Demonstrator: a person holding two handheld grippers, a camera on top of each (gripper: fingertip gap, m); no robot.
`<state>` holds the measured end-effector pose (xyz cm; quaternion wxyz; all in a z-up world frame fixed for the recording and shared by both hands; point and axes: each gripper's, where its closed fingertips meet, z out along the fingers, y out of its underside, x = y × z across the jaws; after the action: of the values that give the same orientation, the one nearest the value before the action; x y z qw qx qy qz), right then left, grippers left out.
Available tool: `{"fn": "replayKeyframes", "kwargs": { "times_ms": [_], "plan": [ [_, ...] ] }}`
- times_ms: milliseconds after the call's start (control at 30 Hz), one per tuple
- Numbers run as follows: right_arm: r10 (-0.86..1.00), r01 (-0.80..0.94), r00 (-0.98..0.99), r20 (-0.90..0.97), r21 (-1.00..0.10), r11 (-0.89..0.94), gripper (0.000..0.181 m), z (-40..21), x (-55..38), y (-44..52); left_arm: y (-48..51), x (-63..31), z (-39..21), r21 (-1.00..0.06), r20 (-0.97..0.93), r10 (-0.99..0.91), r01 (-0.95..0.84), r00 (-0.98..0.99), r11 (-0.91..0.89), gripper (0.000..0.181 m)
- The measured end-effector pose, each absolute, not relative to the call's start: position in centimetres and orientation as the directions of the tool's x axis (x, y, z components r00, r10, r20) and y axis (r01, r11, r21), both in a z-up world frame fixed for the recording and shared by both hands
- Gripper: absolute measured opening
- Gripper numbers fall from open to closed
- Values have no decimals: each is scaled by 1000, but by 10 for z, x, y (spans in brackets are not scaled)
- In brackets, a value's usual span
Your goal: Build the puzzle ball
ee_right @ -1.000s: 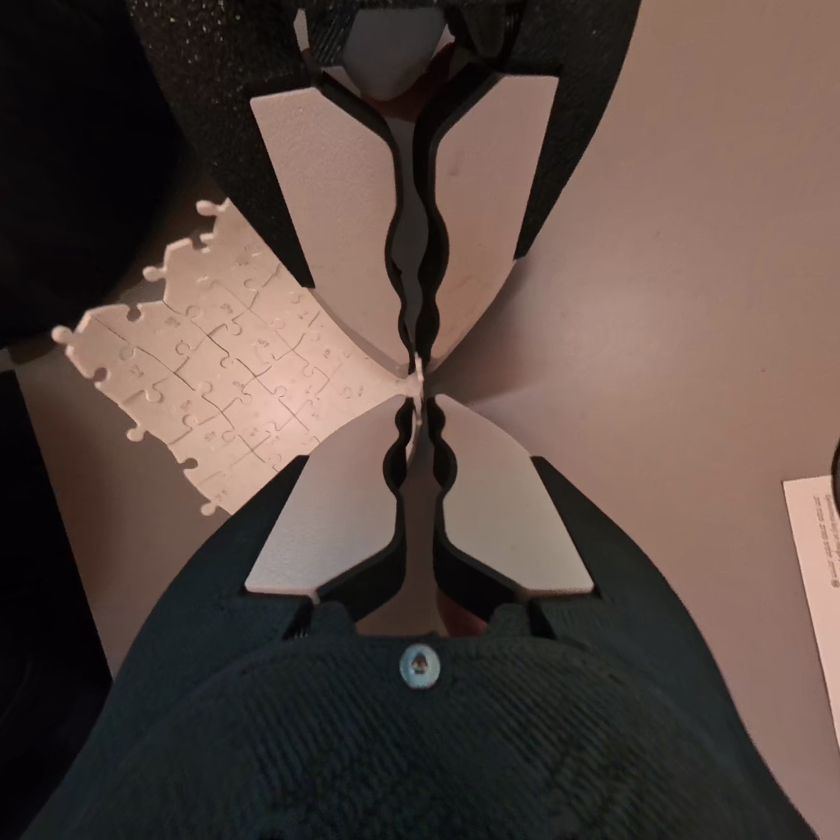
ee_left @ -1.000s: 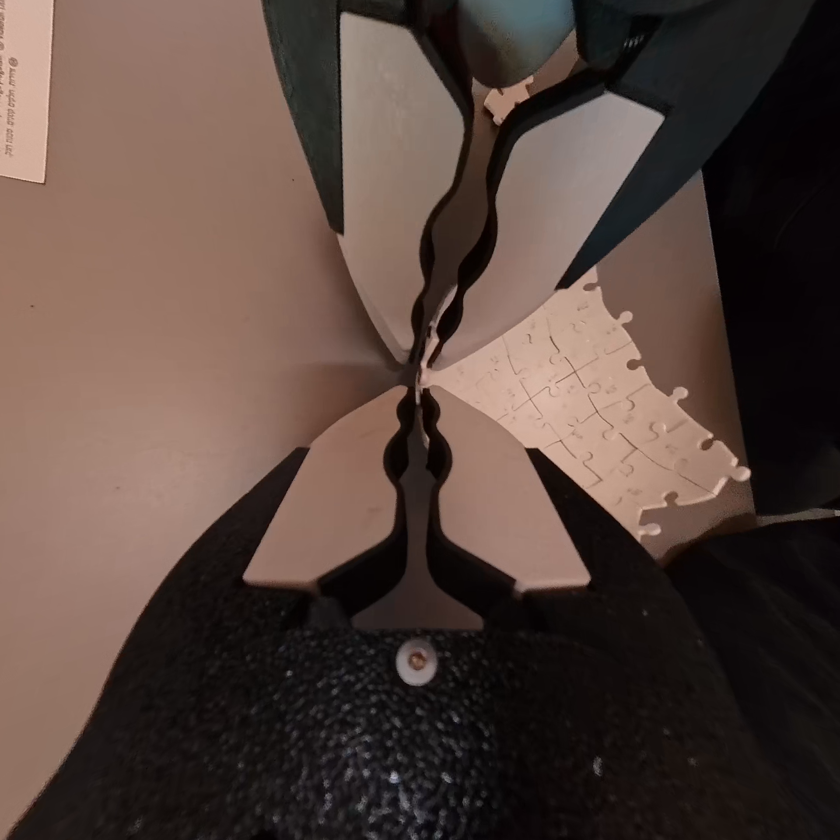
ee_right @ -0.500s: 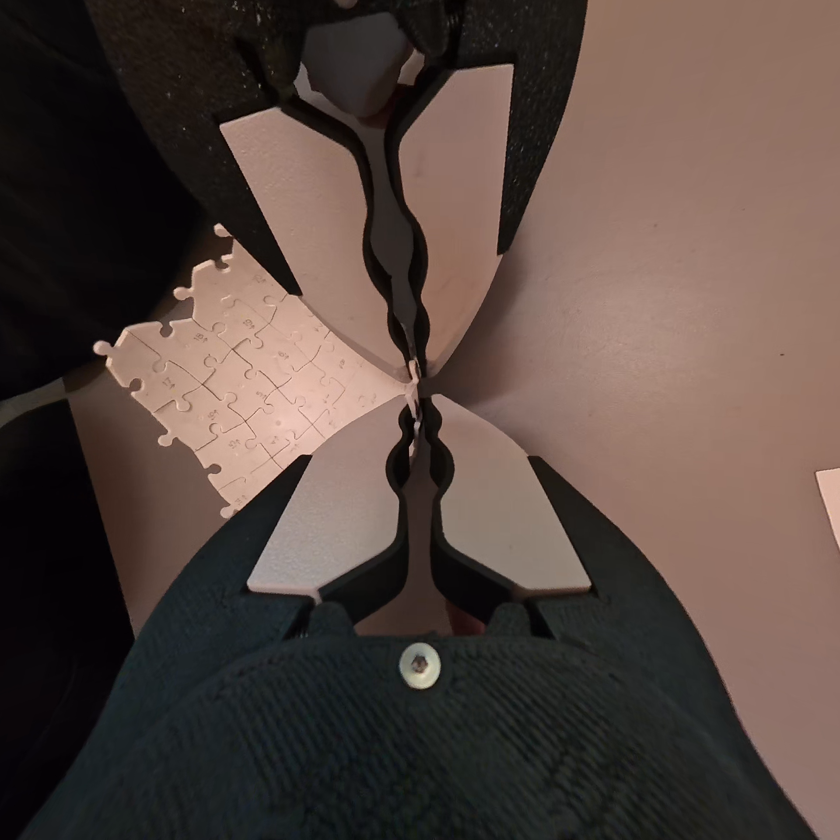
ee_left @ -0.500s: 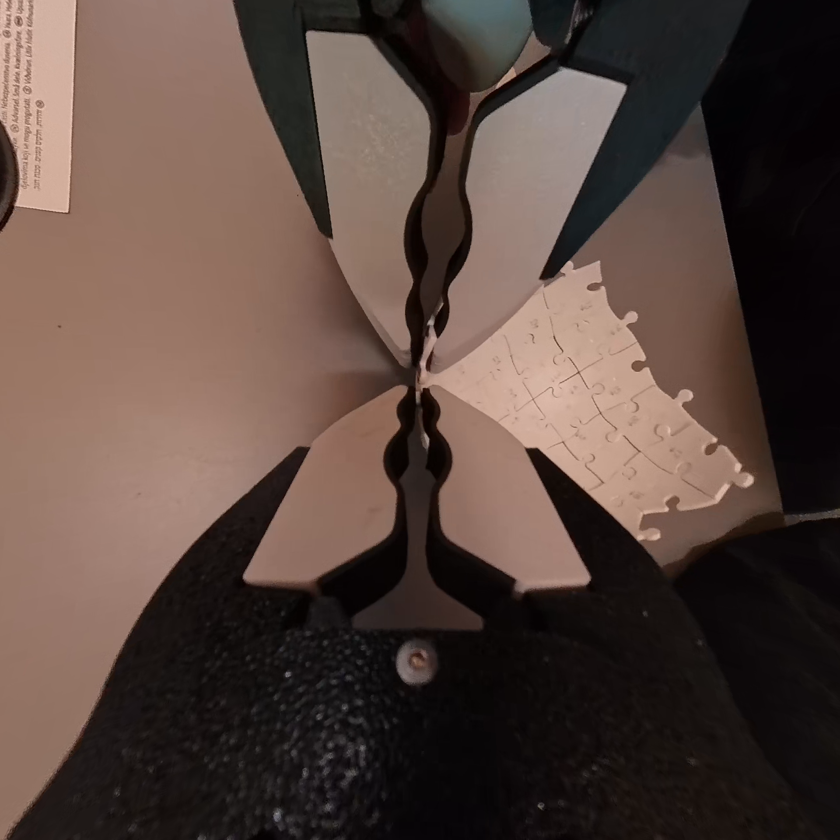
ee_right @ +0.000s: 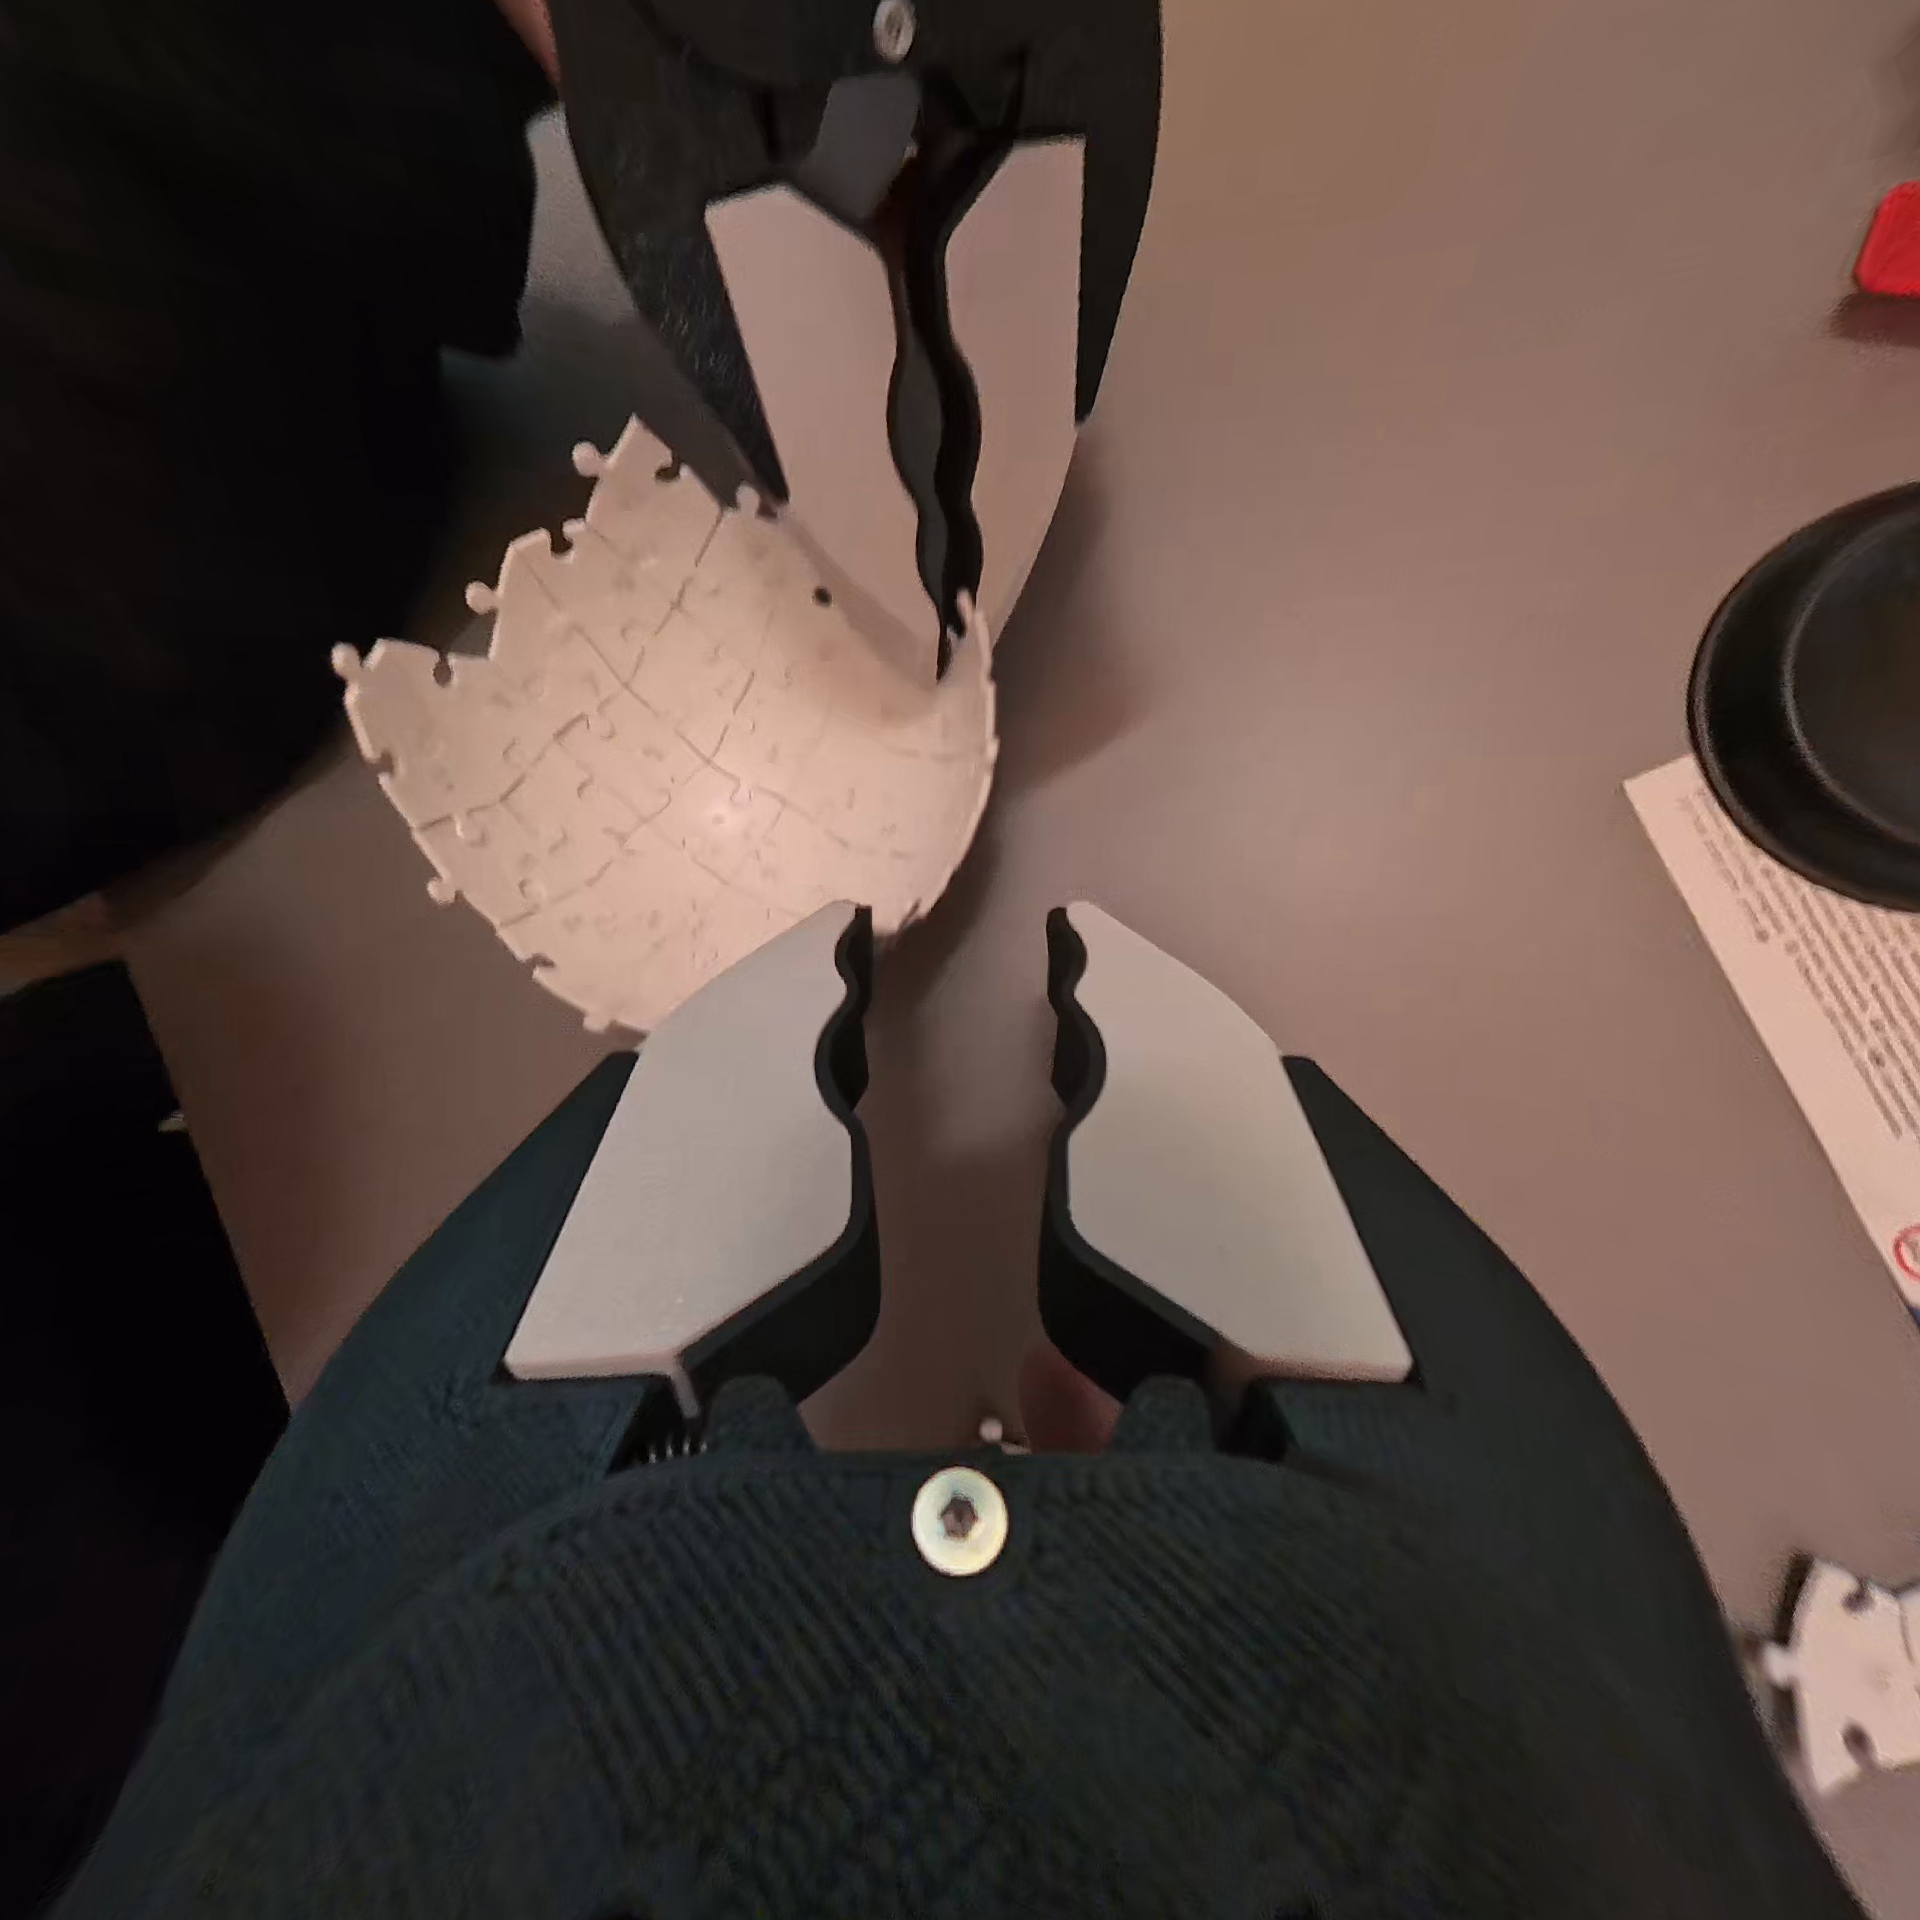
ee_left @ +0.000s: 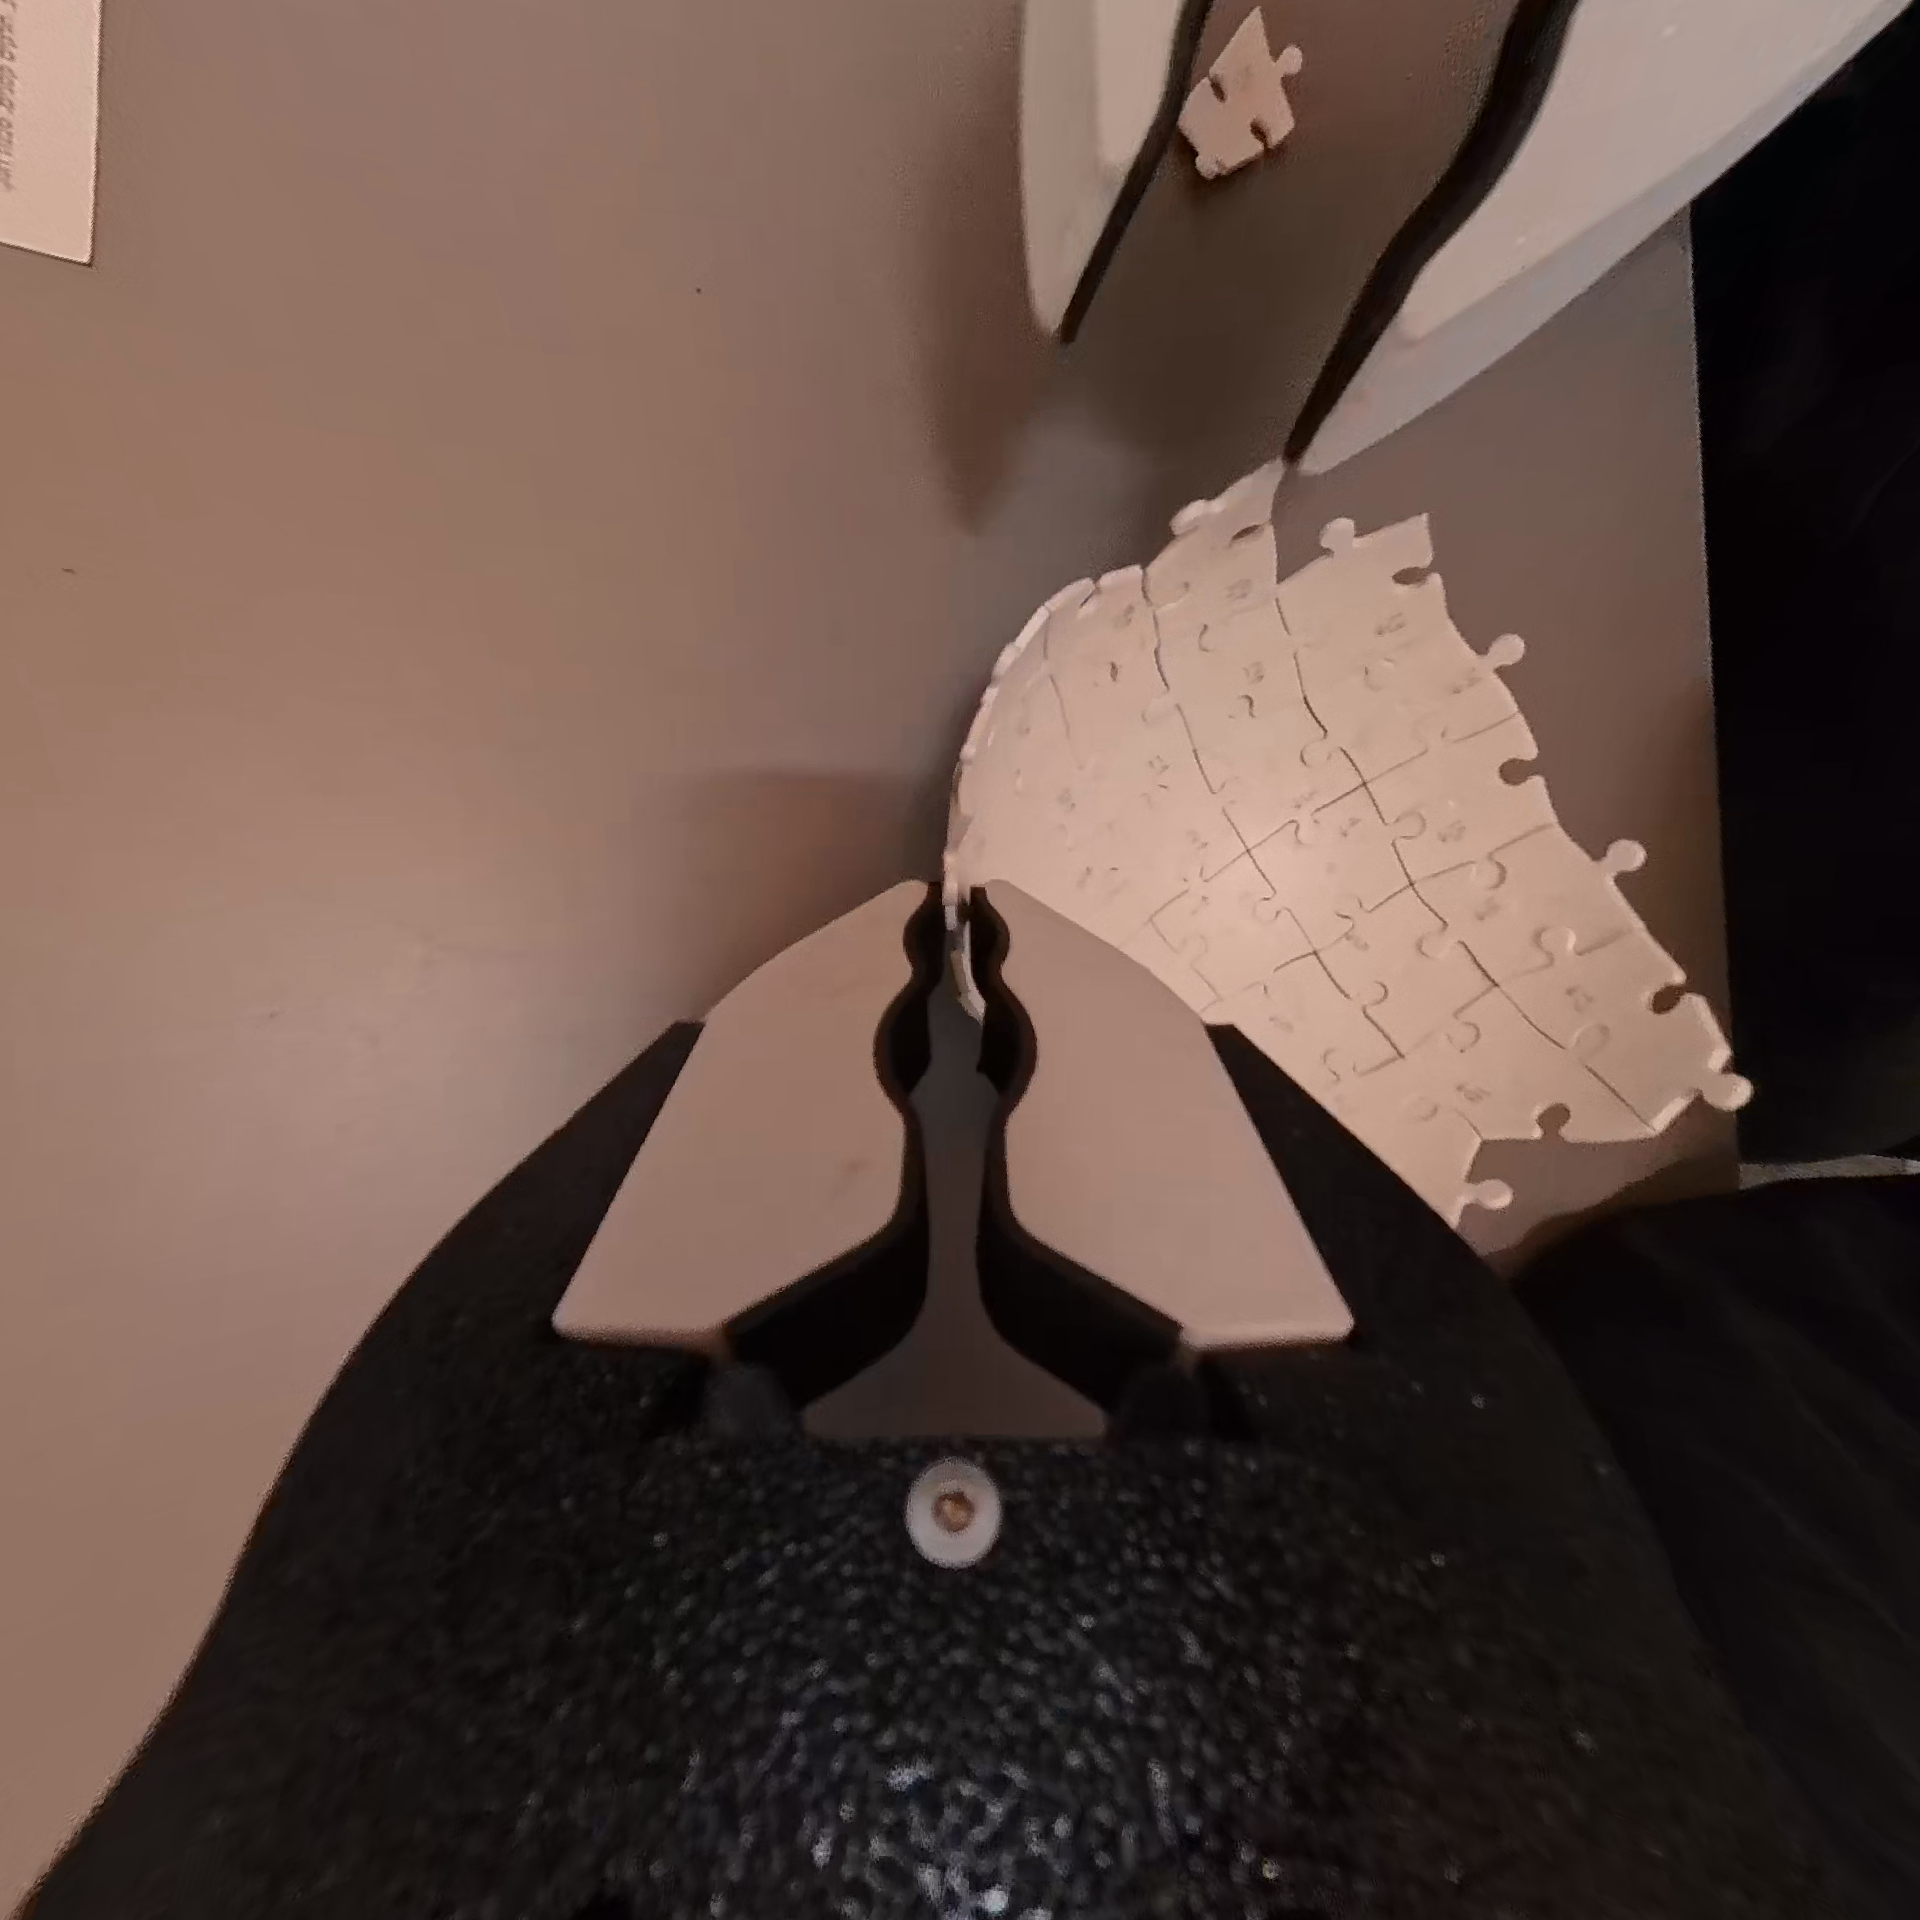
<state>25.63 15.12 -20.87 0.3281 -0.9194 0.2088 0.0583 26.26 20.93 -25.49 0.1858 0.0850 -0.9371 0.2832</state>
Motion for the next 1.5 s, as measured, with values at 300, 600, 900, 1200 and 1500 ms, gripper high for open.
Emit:
{"fn": "replayKeyframes", "kwargs": {
  "times_ms": [300,600,900,1200,1500],
  "plan": [
    [-423,-452,888,-178,-503,-737,31,-226,223,69,223,253,-253,-446,410,-60,-257,-910,857,5],
    [-452,-449,886,-100,-422,-788,29,-247,195,-7,232,246,-252,-406,437,-81,-277,-896,871,7],
    [-670,-589,742,3,-473,-655,28,-249,193,-117,236,244,-257,-376,451,-95,-285,-888,882,9],
    [-740,-556,673,21,-646,-524,29,-237,212,-147,241,250,-258,-370,441,-132,-314,-888,875,11],
    [-685,-406,721,100,-740,-536,43,-235,333,-64,250,251,-261,-333,450,-173,-345,-876,878,14]
  ]
}}
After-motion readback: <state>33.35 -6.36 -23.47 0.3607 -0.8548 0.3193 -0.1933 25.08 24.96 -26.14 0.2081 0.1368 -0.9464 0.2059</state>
